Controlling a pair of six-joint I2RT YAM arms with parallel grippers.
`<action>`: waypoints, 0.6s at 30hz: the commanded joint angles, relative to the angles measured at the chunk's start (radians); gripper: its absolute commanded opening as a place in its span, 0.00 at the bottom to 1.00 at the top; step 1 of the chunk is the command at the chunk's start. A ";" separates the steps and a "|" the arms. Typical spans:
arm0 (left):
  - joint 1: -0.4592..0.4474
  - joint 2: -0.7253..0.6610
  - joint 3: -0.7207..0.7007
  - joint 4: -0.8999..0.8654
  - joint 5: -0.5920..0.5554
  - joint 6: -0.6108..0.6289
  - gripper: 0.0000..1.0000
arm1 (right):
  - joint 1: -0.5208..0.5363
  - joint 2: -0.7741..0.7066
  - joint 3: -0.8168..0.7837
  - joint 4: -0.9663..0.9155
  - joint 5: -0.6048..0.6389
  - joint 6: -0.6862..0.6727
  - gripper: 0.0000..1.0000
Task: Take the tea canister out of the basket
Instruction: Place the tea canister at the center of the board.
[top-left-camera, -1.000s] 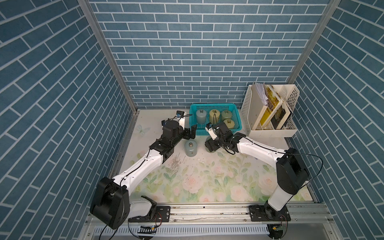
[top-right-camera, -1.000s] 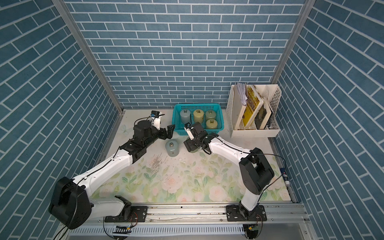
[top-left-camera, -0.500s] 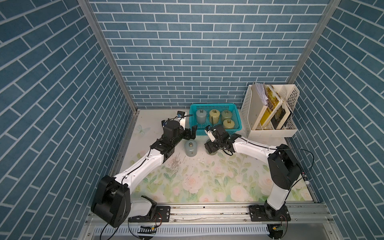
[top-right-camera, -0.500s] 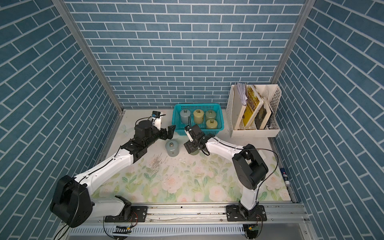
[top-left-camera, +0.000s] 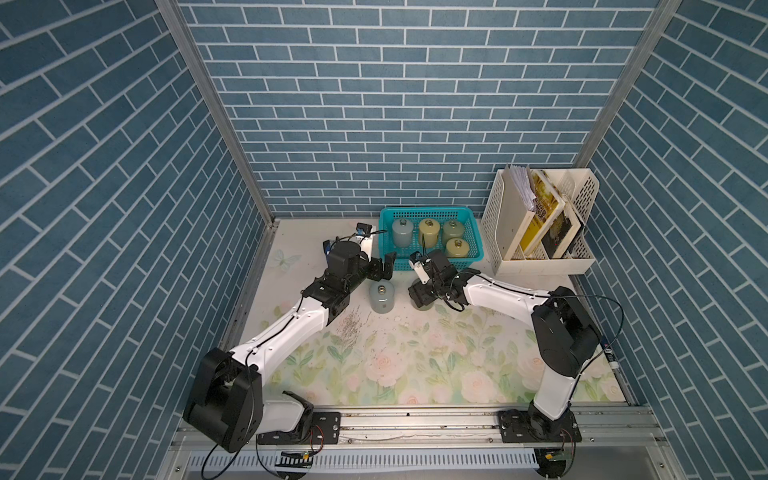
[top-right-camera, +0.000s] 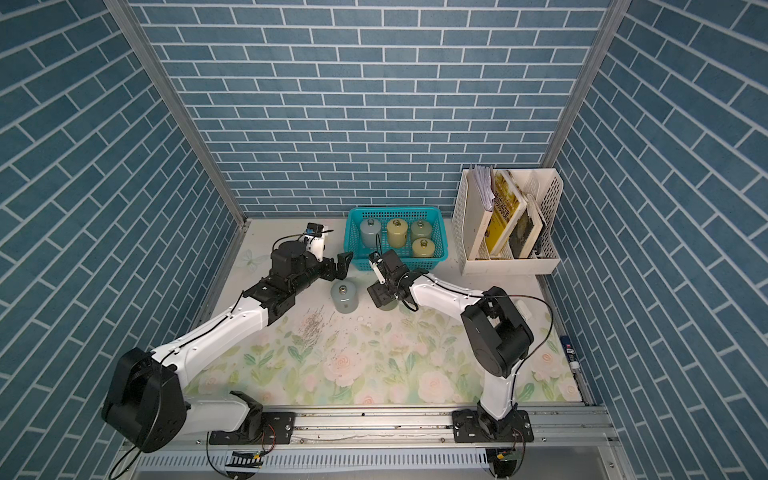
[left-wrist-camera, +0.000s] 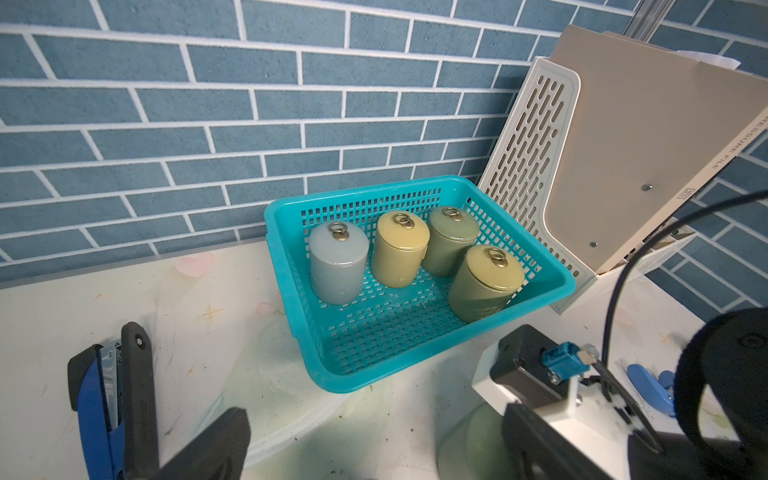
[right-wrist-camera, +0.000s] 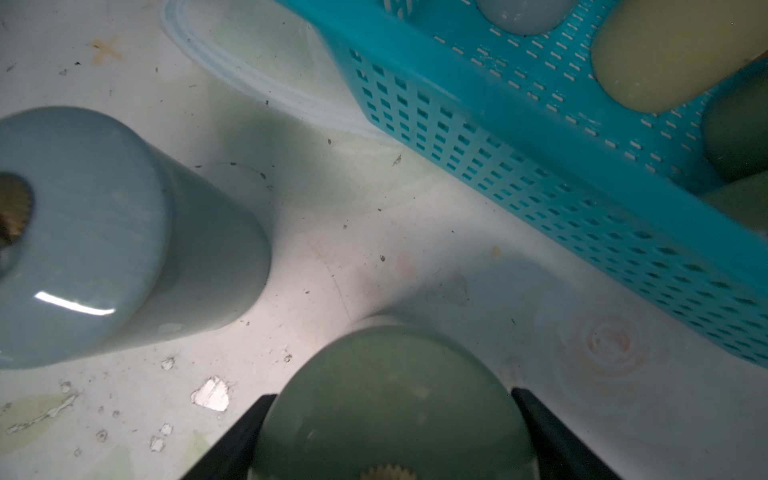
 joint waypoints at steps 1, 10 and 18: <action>-0.007 0.001 -0.012 0.006 0.018 0.015 1.00 | 0.007 -0.006 -0.004 0.069 0.007 0.035 0.24; -0.007 -0.003 -0.006 0.000 0.038 0.012 1.00 | 0.007 -0.025 -0.045 0.088 -0.006 0.033 0.84; -0.007 -0.009 0.011 -0.014 0.054 0.011 1.00 | 0.007 -0.066 -0.033 0.086 0.024 0.026 1.00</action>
